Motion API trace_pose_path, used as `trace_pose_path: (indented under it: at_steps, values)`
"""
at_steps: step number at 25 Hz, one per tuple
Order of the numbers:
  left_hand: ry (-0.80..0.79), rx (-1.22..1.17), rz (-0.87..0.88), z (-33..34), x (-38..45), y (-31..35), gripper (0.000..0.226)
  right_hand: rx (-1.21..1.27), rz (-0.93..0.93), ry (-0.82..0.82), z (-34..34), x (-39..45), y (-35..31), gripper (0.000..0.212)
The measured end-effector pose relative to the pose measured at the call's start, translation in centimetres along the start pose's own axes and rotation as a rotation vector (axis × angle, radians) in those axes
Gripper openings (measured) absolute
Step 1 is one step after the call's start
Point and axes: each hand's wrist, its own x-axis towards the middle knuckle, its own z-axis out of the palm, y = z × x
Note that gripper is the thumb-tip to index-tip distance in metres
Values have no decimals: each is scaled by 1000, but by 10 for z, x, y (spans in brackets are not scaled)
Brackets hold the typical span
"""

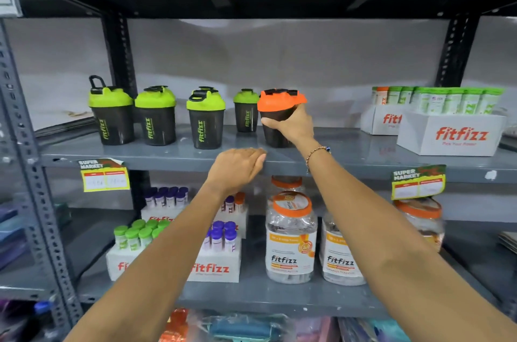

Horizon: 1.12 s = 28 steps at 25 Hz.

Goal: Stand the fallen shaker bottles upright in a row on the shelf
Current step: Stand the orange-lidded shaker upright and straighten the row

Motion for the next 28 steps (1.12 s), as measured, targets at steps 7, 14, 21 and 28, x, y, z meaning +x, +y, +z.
trace_pose_path:
  at_steps: [7,14,21,28]
  values:
    - [-18,-11,-35,-1,-7,-20,32,-20,58,111,18,-8,2,95]
    - [164,30,-18,4,-14,-25,41,-115,76,59,17,-5,8,97]
    - [207,65,-29,14,-16,-24,42,212,215,-390,-14,7,24,84]
    - [234,55,-42,14,-17,-23,40,126,119,-302,1,9,23,91]
